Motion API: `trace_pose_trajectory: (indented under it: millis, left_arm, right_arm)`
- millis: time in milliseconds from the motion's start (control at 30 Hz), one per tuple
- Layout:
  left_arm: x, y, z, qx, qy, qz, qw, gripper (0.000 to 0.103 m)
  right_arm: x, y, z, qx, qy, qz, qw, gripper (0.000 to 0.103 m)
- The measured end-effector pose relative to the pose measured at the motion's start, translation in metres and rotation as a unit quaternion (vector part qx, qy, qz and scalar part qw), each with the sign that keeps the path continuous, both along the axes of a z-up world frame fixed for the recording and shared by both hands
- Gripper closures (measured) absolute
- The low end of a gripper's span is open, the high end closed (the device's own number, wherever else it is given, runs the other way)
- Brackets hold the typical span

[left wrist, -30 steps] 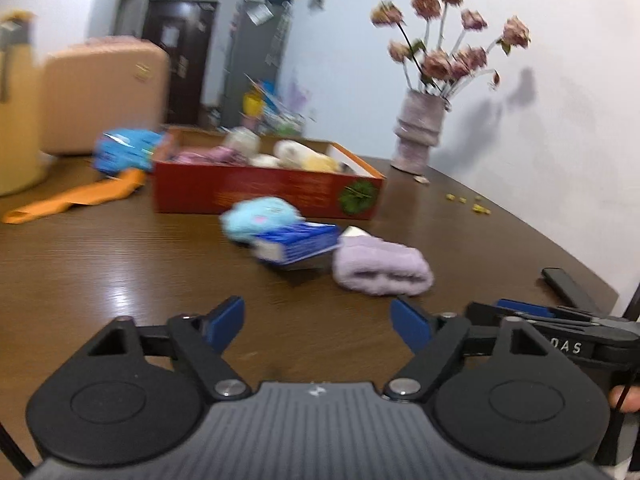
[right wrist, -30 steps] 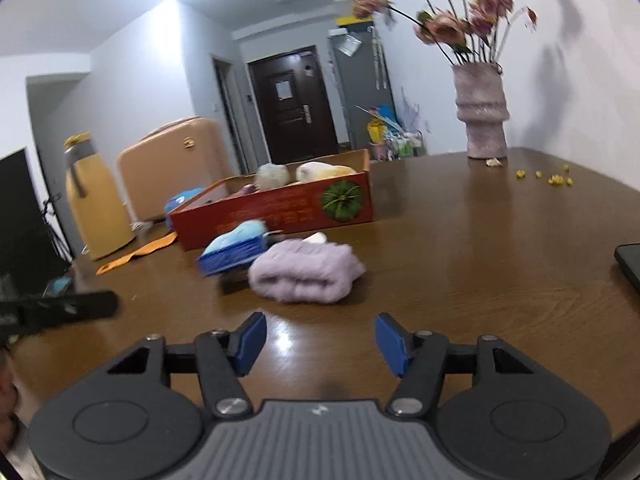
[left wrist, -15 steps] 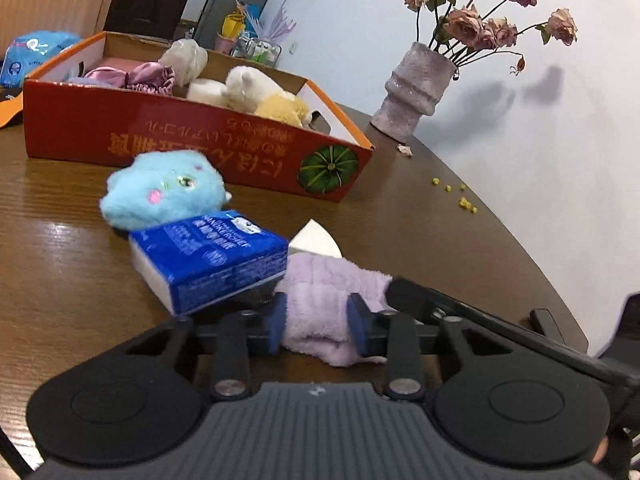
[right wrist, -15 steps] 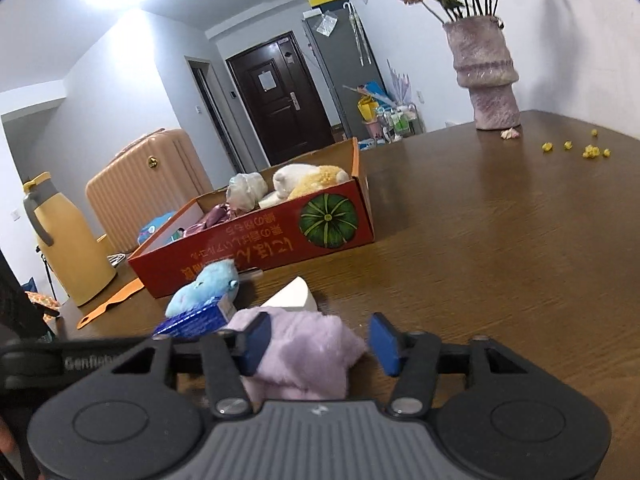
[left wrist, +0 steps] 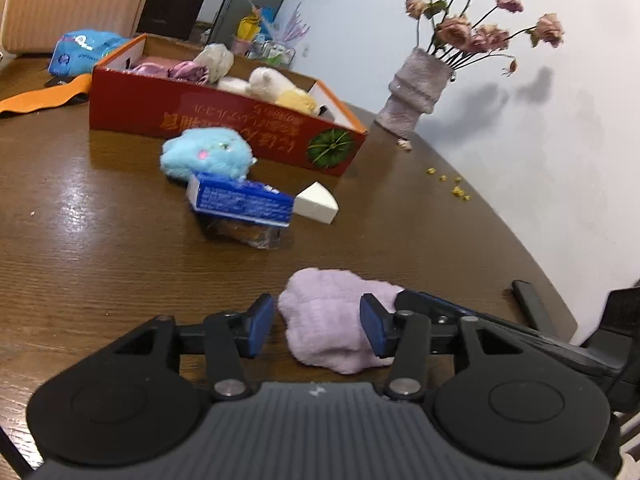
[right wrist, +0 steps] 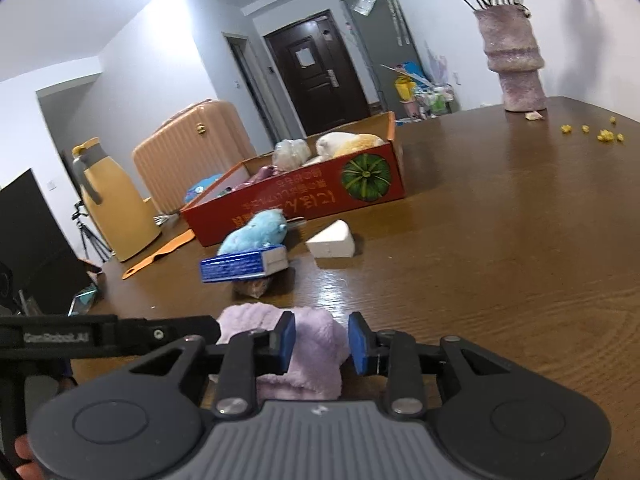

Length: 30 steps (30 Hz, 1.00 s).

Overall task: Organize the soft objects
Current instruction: 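Close both tools on the lilac fuzzy towel, then lift the lilac towel with both tools and carry it into the box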

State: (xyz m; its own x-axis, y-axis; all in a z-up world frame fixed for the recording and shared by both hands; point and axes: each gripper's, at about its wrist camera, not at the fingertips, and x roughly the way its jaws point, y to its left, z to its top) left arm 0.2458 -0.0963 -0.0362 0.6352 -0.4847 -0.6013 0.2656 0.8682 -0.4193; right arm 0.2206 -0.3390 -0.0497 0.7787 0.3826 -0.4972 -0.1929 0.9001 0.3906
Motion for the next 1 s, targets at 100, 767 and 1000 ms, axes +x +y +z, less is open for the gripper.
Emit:
trace_pose_trajectory:
  millis: [100,767,1000]
  left_arm:
    - [0.005,0.001,-0.003,-0.007,0.005,0.010,0.9999,0.055]
    - [0.079,0.000,0.080,-0.043,-0.099,-0.021,0.9939,0.078]
    - [0.221,-0.016,0.067,-0.030,-0.020,0.001,0.9993,0.078]
  right_arm:
    - [-0.001,-0.001,-0.001,0.009,0.001,-0.004,1.000,0.067]
    - [0.061,0.007,0.082,-0.021,-0.103,0.016,0.994,0.086]
    - [0.211,0.017,0.096,-0.073,-0.048,0.004,0.996,0.086]
